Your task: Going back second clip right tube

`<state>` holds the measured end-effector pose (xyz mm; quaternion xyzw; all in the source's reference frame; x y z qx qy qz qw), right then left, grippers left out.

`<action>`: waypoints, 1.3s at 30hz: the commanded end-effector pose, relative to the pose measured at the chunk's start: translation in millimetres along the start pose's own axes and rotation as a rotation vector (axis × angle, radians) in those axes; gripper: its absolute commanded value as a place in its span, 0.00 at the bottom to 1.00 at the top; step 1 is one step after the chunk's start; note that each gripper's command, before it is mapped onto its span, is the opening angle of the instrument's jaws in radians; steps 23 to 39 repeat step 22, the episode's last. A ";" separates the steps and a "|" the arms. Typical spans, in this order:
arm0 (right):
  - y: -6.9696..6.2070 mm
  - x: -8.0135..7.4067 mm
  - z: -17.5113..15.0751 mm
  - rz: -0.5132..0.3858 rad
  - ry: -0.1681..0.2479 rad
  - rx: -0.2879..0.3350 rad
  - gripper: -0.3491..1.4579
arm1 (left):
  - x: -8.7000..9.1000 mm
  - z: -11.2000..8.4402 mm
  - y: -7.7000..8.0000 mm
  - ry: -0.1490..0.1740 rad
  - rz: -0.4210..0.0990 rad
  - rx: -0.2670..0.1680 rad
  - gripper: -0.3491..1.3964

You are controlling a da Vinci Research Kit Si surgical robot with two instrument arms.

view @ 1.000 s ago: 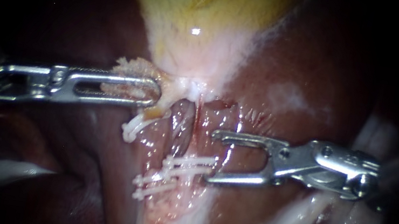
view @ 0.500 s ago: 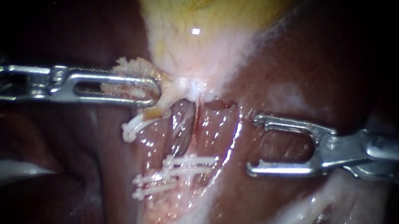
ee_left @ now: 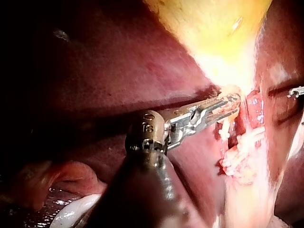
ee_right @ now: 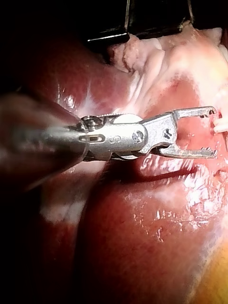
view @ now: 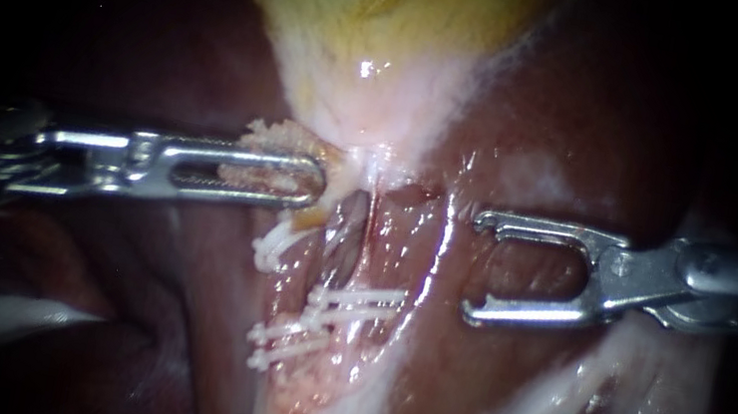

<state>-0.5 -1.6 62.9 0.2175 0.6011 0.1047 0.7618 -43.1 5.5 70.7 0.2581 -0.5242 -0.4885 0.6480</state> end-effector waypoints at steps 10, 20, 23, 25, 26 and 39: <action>-0.2 0.0 -0.2 0.000 0.001 0.002 0.47 | 0.4 1.6 2.4 0.016 0.010 -0.013 0.00; -0.2 0.0 -0.2 0.000 0.000 -0.001 0.47 | 0.4 1.7 2.3 0.018 0.010 -0.015 0.00; -0.3 0.1 -0.2 0.000 0.001 0.002 0.47 | 0.4 1.7 2.3 0.017 0.010 -0.015 0.00; -0.3 0.1 -0.2 0.000 0.001 0.002 0.47 | 0.4 1.7 2.3 0.017 0.010 -0.015 0.00; -0.3 0.1 -0.2 0.000 0.001 0.002 0.47 | 0.4 1.7 2.3 0.017 0.010 -0.015 0.00; -0.3 0.1 -0.2 0.000 0.001 0.002 0.47 | 0.4 1.7 2.3 0.017 0.010 -0.015 0.00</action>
